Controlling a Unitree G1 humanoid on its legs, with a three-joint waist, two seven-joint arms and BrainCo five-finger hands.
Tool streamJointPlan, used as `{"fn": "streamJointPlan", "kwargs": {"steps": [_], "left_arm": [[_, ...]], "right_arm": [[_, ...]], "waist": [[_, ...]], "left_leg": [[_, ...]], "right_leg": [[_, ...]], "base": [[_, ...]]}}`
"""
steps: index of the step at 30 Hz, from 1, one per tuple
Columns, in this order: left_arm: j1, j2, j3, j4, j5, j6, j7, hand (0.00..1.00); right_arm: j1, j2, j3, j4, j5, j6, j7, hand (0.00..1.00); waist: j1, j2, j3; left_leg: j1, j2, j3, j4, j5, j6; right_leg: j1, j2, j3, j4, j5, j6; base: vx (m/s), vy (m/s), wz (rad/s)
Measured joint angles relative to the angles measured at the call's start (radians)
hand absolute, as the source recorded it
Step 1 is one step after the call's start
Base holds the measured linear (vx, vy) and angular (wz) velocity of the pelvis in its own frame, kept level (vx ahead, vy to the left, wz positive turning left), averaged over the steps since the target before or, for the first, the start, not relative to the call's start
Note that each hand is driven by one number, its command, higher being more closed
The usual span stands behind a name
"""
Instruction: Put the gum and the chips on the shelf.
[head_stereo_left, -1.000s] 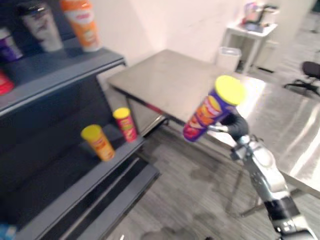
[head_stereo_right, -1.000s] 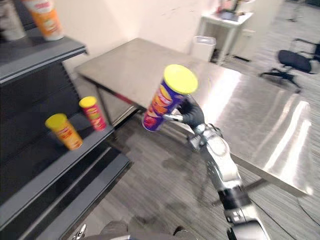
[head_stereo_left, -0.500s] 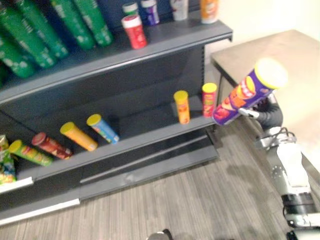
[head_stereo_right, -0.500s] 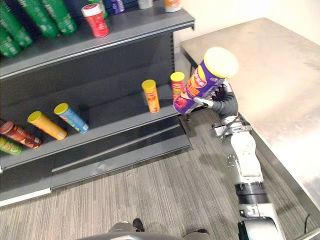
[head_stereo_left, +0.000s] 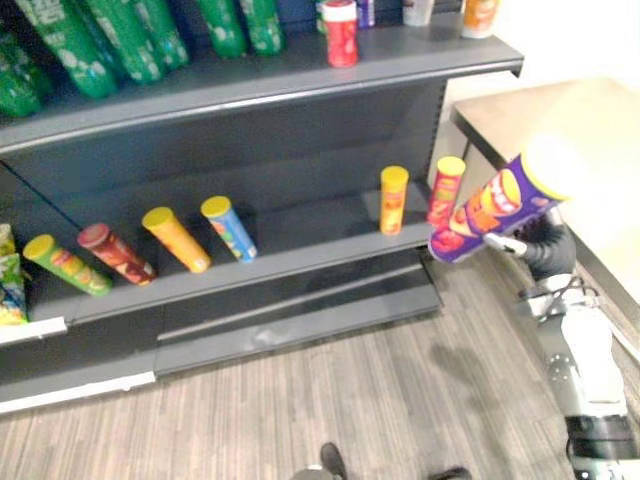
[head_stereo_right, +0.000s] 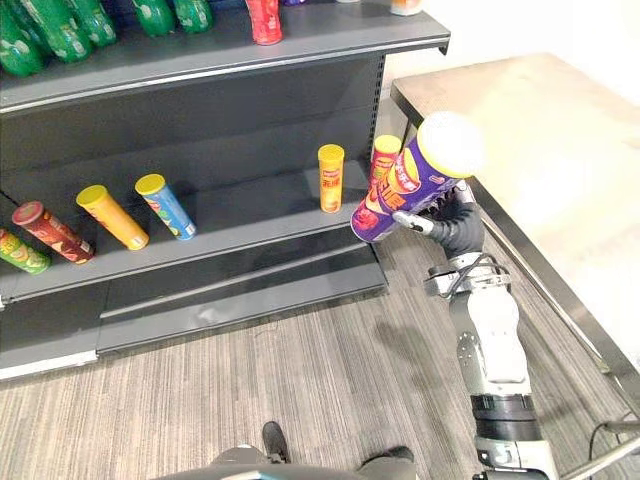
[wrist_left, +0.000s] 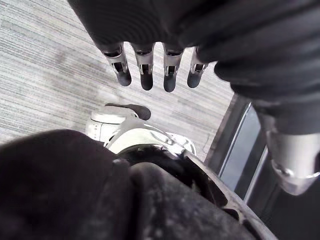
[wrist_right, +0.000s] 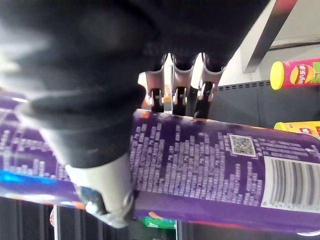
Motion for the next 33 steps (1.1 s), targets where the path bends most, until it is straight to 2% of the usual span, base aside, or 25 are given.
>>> {"fn": "streamJointPlan", "kwargs": {"steps": [2, 5, 6, 8, 9, 11, 12, 13, 14, 15, 16, 19, 21, 23, 25, 26, 27, 28, 30, 31, 33], "left_arm": [[-0.006, -0.004, 0.000, -0.003, -0.010, -0.002, -0.001, 0.00], [-0.006, -0.011, 0.001, -0.009, -0.011, -0.009, 0.002, 0.00], [-0.006, -0.020, 0.001, -0.017, -0.011, -0.011, 0.002, 0.00], [-0.006, -0.030, 0.001, -0.030, -0.012, -0.011, 0.002, 0.00], [-0.008, -0.032, 0.002, -0.051, -0.052, 0.001, 0.002, 0.00], [-0.017, -0.031, 0.008, -0.058, -0.051, 0.005, 0.002, 0.00], [-0.019, -0.031, 0.009, -0.064, -0.050, 0.010, 0.004, 0.00], [-0.019, -0.032, 0.008, -0.092, -0.049, 0.025, 0.012, 0.00], [-0.016, -0.029, 0.006, -0.098, -0.047, 0.026, 0.013, 0.00], [-0.015, -0.015, -0.004, -0.106, -0.044, 0.024, 0.013, 0.00], [-0.036, 0.021, -0.016, -0.111, -0.035, 0.026, 0.025, 0.00], [-0.068, 0.065, -0.018, -0.104, -0.036, 0.068, 0.044, 0.00], [-0.077, 0.063, -0.022, -0.100, -0.041, 0.081, 0.051, 0.00], [-0.076, 0.067, -0.021, -0.095, -0.043, 0.081, 0.055, 0.00], [-0.076, 0.076, -0.018, -0.096, -0.047, 0.080, 0.057, 0.00], [-0.077, 0.079, -0.010, -0.095, -0.047, 0.079, 0.057, 0.00], [-0.078, 0.074, 0.000, -0.095, -0.047, 0.080, 0.059, 0.00], [-0.077, 0.046, 0.001, -0.096, -0.048, 0.080, 0.057, 0.00], [-0.074, 0.002, 0.000, -0.094, -0.047, 0.081, 0.050, 0.00], [-0.074, -0.018, 0.004, -0.094, -0.047, 0.079, 0.044, 0.00], [-0.072, -0.017, 0.001, -0.095, -0.044, 0.075, 0.041, 0.00]], "right_arm": [[0.000, 0.003, 0.002, 0.000, 0.000, 0.000, 0.025, 1.00], [-0.006, 0.007, 0.008, 0.006, -0.001, 0.002, 0.035, 1.00], [-0.025, 0.007, 0.021, 0.021, -0.002, 0.002, 0.042, 1.00], [-0.069, 0.009, 0.060, 0.042, -0.029, 0.005, 0.048, 1.00], [-0.107, 0.020, 0.100, 0.059, -0.037, 0.008, 0.050, 1.00], [-0.114, 0.033, 0.114, 0.060, -0.037, 0.008, 0.050, 1.00], [-0.113, 0.041, 0.125, 0.060, -0.037, 0.008, 0.050, 1.00], [-0.102, 0.053, 0.132, 0.060, -0.037, 0.009, 0.050, 1.00], [-0.086, 0.055, 0.129, 0.057, -0.036, 0.008, 0.047, 1.00], [-0.048, 0.063, 0.120, 0.041, -0.036, 0.005, 0.036, 1.00], [0.023, 0.080, 0.118, 0.005, -0.036, -0.006, 0.001, 1.00], [0.030, 0.117, 0.123, 0.014, -0.037, -0.024, -0.006, 1.00], [0.015, 0.128, 0.125, 0.026, -0.037, -0.047, -0.007, 1.00], [0.007, 0.127, 0.123, 0.020, -0.036, -0.071, -0.013, 1.00], [0.011, 0.127, 0.117, 0.018, -0.034, -0.073, -0.019, 1.00], [0.010, 0.126, 0.117, 0.017, -0.034, -0.073, -0.017, 1.00], [0.005, 0.125, 0.117, 0.017, -0.033, -0.073, -0.017, 1.00], [-0.008, 0.124, 0.117, 0.016, -0.025, -0.073, -0.017, 1.00], [-0.010, 0.123, 0.109, 0.016, -0.024, -0.072, -0.017, 1.00], [-0.005, 0.123, 0.094, 0.017, -0.024, -0.069, -0.019, 1.00], [0.000, 0.123, 0.068, 0.018, -0.023, -0.069, -0.022, 1.00]], "waist": [[0.008, 0.000, 0.001], [0.020, -0.008, 0.007], [0.021, -0.004, 0.010], [0.025, -0.016, 0.024], [0.042, -0.025, 0.033], [0.056, -0.022, 0.032], [0.061, -0.031, 0.038], [0.066, -0.019, 0.049], [0.060, -0.021, 0.052], [0.042, -0.001, 0.046], [0.017, -0.015, 0.042], [0.029, -0.042, 0.052], [0.033, -0.031, 0.058], [0.023, -0.028, 0.059], [0.020, -0.050, 0.047], [0.022, -0.081, 0.037], [0.025, -0.076, 0.038], [0.023, -0.048, 0.038], [0.020, -0.020, 0.034], [0.010, -0.011, 0.035], [-0.004, -0.008, 0.036]], "left_leg": [[-0.001, 0.021, 0.003, 0.000, 0.012, -0.014], [-0.010, 0.037, -0.005, 0.026, 0.020, -0.024], [-0.017, 0.040, -0.012, 0.047, 0.022, -0.020], [-0.034, 0.041, -0.018, 0.091, 0.003, -0.013], [-0.045, 0.039, -0.025, 0.128, -0.023, -0.007], [-0.049, 0.029, -0.043, 0.142, -0.034, 0.001], [-0.049, 0.023, -0.065, 0.145, -0.041, 0.006], [-0.048, 0.018, -0.132, 0.168, -0.060, 0.019], [-0.052, 0.016, -0.170, 0.183, -0.066, 0.027], [-0.065, 0.013, -0.251, 0.206, -0.083, 0.037], [-0.121, 0.012, -0.383, 0.237, -0.102, 0.045], [-0.143, -0.017, -0.481, 0.248, -0.101, 0.053], [-0.144, -0.026, -0.525, 0.278, -0.123, 0.052], [-0.160, -0.039, -0.593, 0.335, -0.146, 0.033], [-0.172, -0.066, -0.640, 0.359, -0.163, 0.013], [-0.174, -0.079, -0.657, 0.371, -0.176, -0.004], [-0.175, -0.074, -0.664, 0.380, -0.185, -0.016], [-0.187, -0.045, -0.671, 0.381, -0.192, -0.028], [-0.183, -0.005, -0.656, 0.357, -0.187, -0.046], [-0.173, 0.029, -0.603, 0.337, -0.173, -0.055], [-0.151, 0.052, -0.517, 0.303, -0.140, -0.060]], "right_leg": [[-0.003, 0.017, 0.000, 0.007, -0.005, -0.019], [-0.005, 0.011, -0.003, 0.041, -0.014, -0.037], [-0.004, 0.004, -0.003, 0.061, -0.016, -0.039], [-0.002, -0.016, -0.001, 0.092, -0.016, -0.040], [0.003, -0.037, 0.005, 0.117, -0.015, -0.041], [0.008, -0.056, 0.018, 0.138, -0.009, -0.046], [0.016, -0.066, 0.039, 0.159, 0.006, -0.065], [0.010, -0.069, 0.191, 0.216, 0.066, -0.153], [-0.013, -0.067, 0.308, 0.259, 0.101, -0.204], [-0.049, -0.037, 0.487, 0.306, 0.125, -0.203], [-0.059, 0.085, 0.711, 0.268, -0.015, -0.109], [-0.109, 0.179, 0.821, 0.186, -0.085, -0.080], [-0.135, 0.215, 0.860, 0.123, -0.080, -0.061], [-0.152, 0.259, 0.951, 0.038, -0.048, -0.011], [-0.146, 0.254, 0.956, -0.019, -0.022, 0.019], [-0.131, 0.252, 0.944, -0.048, -0.015, 0.016], [-0.116, 0.257, 0.934, -0.060, -0.038, 0.019], [-0.112, 0.287, 0.918, -0.066, -0.045, 0.005], [-0.111, 0.313, 0.899, -0.067, -0.055, -0.011], [-0.103, 0.322, 0.882, -0.064, -0.062, -0.023], [-0.088, 0.325, 0.859, -0.058, -0.072, -0.038]], "base": [[0.04, -0.069, -0.03], [0.07, -0.041, 0.06], [0.10, -0.002, 0.19], [0.08, 0.039, 0.23], [0.04, 0.056, 0.23], [0.04, 0.066, 0.33], [0.05, 0.115, 0.82], [0.06, 0.136, 1.07], [0.09, 0.154, 1.51], [0.10, 0.069, 2.28], [0.10, 0.021, 2.31], [0.12, -0.005, 1.46], [0.14, -0.008, 0.86], [0.12, -0.066, 0.86], [0.18, -0.212, 0.90], [0.19, -0.265, 0.68], [0.15, -0.279, 0.37], [0.10, -0.221, 0.10], [0.11, -0.247, 0.12], [0.11, -0.222, 0.18], [0.08, -0.140, 0.34]]}}
